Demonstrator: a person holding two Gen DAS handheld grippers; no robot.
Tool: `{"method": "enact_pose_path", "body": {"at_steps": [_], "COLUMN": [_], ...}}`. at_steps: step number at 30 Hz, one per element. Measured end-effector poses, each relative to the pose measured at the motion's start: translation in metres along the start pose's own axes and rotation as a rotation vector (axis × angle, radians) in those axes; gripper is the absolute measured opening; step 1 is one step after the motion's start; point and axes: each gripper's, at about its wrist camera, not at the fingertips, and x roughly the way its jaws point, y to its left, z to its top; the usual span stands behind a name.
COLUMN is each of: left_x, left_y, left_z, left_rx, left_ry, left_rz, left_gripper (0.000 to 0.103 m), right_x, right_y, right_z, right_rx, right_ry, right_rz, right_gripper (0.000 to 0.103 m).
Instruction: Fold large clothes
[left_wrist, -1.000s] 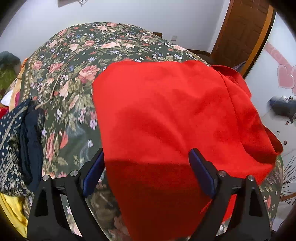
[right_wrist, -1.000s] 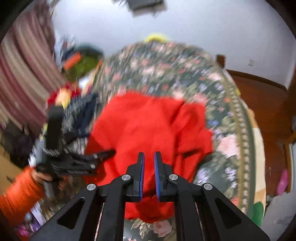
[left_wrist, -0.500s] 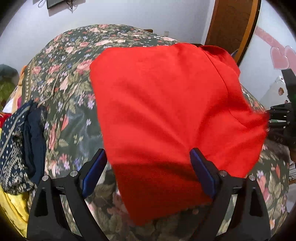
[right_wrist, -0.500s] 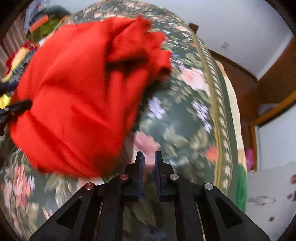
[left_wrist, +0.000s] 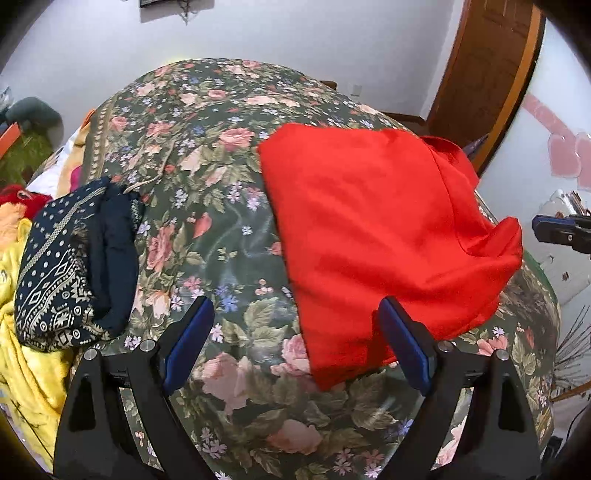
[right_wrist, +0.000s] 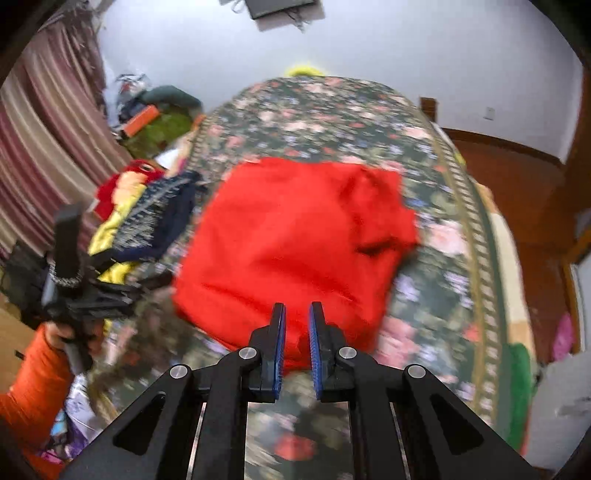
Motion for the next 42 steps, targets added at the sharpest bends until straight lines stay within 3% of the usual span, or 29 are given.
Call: {"method": "enact_pose_path", "body": {"at_steps": [2,6,7,10,13,16,18,21,22,23,25,29,35,38,42], "left_x": [0.002,0.022,0.029,0.037,0.040,0.045,0.049,0.050,0.051,0.053,0.052,0.041,0.009,0.002,0.019], "left_y": [0.004,0.000,-0.002,-0.006,-0.005,-0.005,-0.010,-0.004,-0.002,-0.003,-0.006,-0.008,-0.004,0.001,0.004], "left_z": [-0.001,-0.006,-0.009,-0.016,-0.022,-0.031,-0.042,-0.044,-0.043,-0.043,-0.044,-0.043,-0.021,0.004,0.039], "left_rx": [-0.031,-0.042,-0.026,0.001,0.008,0.010,0.053,0.019,0.009,0.009,0.023,0.030,0.046,0.013,-0.010], "left_ry": [0.004,0.044,0.060,0.059,0.054,0.087,0.106,0.104,0.107,0.107,0.102,0.089,0.007,-0.033,-0.043], "left_rz": [-0.020,-0.041,-0.038,-0.032,-0.022,-0.033,0.000,-0.019,-0.022,-0.016,0.005,0.012,0.034,0.023,0.011], "left_gripper": [0.091,0.091,0.091,0.092,0.098,0.098,0.098,0.098,0.098,0.099,0.099,0.098,0.097,0.097,0.098], "right_x": [0.026,0.087,0.097,0.091,0.088,0.084,0.082,0.077,0.074,0.075,0.077,0.043,0.002,0.013,0.061], "right_y": [0.008,-0.003,-0.012,-0.025,-0.025,-0.018,-0.015,-0.029,-0.034,-0.040,-0.061,-0.091,-0.054,-0.031,-0.007], "right_z": [0.004,-0.011,-0.018,-0.021,-0.022,-0.028,-0.029,-0.033,-0.036,-0.038,-0.046,-0.043,0.009,0.037,0.061], "right_rx": [-0.019,-0.050,-0.030,0.016,-0.006,-0.066,-0.072,-0.052,-0.043,-0.049,-0.024,0.139,0.059,0.017,-0.039], "right_ry": [0.040,0.191,0.201,0.173,0.170,0.147,0.138,0.135,0.133,0.147,0.214,0.186,0.009,-0.024,0.015], "right_rz": [-0.022,-0.188,-0.166,-0.119,-0.138,-0.194,-0.222,-0.230,-0.261,-0.369,-0.505,-0.324,-0.219,-0.173,-0.181], "right_gripper": [0.007,0.007,0.007,0.007,0.007,0.007,0.008,0.009,0.009,0.010,0.011,0.011,0.011,0.011,0.011]}}
